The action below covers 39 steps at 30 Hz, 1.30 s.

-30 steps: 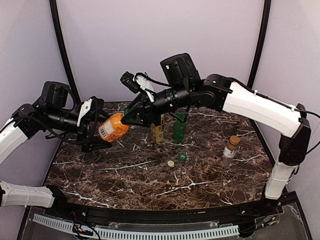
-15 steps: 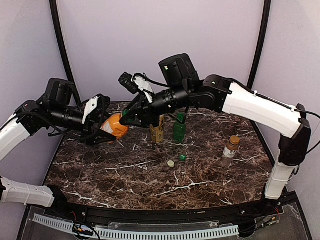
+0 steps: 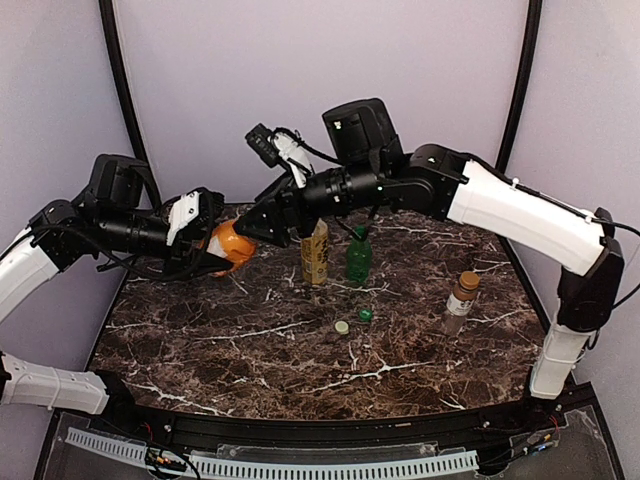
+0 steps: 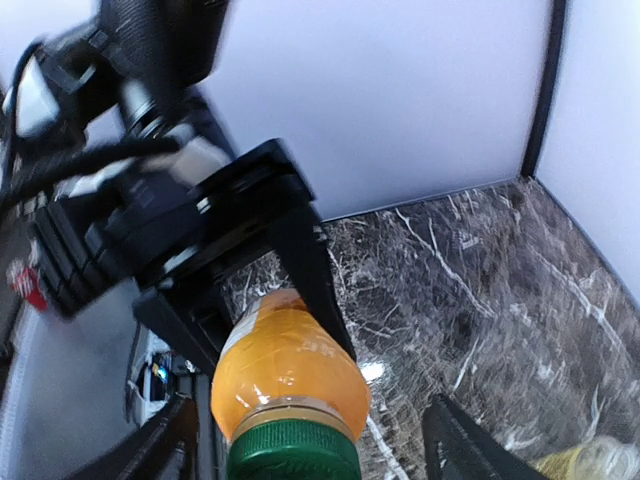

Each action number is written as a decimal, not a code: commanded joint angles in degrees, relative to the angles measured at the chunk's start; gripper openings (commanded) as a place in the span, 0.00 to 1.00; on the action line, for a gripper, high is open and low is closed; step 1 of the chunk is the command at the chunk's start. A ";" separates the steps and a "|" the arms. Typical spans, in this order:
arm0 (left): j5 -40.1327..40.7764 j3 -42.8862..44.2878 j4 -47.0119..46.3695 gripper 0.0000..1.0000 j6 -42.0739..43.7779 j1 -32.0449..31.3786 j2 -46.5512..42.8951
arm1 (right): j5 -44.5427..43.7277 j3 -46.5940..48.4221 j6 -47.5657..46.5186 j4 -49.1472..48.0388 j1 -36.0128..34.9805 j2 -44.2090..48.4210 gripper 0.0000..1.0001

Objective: Unscrew the bottle caps

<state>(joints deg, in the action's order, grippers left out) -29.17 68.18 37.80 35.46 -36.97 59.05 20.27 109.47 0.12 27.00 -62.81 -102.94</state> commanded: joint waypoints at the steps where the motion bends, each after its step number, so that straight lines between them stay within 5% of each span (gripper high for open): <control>1: 15.79 0.00 -6.21 0.24 5.18 -0.43 -1.77 | -8.79 2.13 22.50 -2.85 3.42 2.73 0.85; 6: 38.53 -3.09 -19.22 0.21 17.48 -2.98 -2.26 | -9.65 -2.92 34.55 -4.35 5.46 5.83 0.84; 12: 49.75 -8.11 -29.89 0.20 34.57 -8.27 -2.53 | -6.16 3.18 35.45 -4.23 5.41 -0.03 0.89; 17: 53.01 -11.20 -36.05 0.19 41.75 -9.60 -3.22 | -4.18 5.89 35.76 -5.11 5.41 -2.88 0.79; 39: 53.03 -13.00 -39.78 0.18 41.36 -11.10 -3.67 | 1.39 2.53 38.38 -12.50 6.92 -5.16 0.56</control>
<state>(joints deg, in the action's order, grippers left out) 23.16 55.77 -0.21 77.32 -47.81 56.42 20.14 112.57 38.15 17.45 -56.31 -107.42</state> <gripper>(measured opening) 0.509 0.574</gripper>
